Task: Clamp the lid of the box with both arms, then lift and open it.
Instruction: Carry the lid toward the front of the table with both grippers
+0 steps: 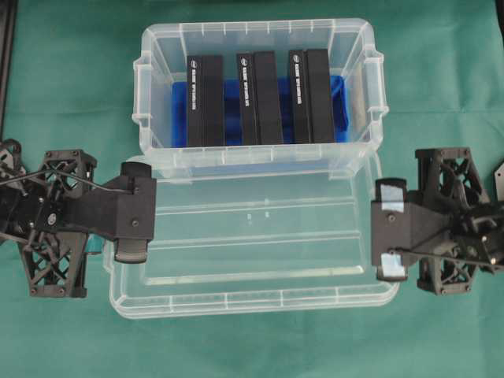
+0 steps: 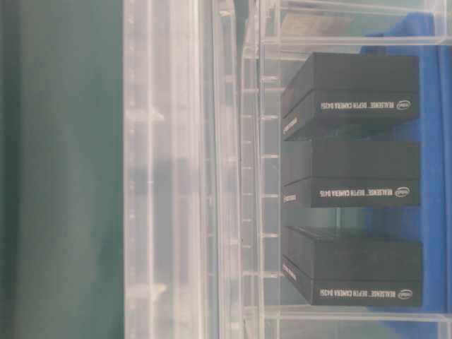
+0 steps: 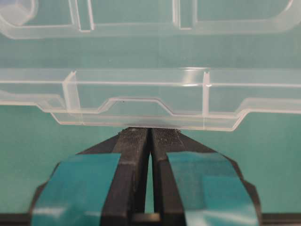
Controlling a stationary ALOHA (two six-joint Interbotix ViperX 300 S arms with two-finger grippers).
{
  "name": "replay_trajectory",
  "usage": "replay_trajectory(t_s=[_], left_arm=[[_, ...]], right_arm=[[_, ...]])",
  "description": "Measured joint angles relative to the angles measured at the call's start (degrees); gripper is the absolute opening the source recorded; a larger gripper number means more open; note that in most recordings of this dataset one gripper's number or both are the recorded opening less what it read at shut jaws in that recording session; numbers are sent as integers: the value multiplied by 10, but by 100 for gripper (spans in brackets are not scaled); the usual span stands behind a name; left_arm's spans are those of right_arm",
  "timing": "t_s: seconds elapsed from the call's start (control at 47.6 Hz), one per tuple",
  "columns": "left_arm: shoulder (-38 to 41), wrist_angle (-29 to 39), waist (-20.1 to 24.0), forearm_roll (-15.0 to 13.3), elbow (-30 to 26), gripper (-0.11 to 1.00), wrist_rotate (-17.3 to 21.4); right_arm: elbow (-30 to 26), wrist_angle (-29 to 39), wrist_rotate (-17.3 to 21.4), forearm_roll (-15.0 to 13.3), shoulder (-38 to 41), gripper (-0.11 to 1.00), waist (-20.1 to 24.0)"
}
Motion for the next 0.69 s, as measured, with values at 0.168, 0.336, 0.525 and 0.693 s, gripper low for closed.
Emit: replay_trajectory(t_s=[0.168,0.336,0.525,0.693], left_arm=[[0,0,-4,0,0,1,-10],[1,0,-7,0,1,1,-11],[4,-9,-10,0,1,1,-11],[26,-27,-11,0,20,1,-11]], right_arm=[[0,0,6,-2,4,0,5],[0,0,6,-2,11,0,6],[0,0,12,-1,26,0,11],[5,-10,32,-1,46,0,13]])
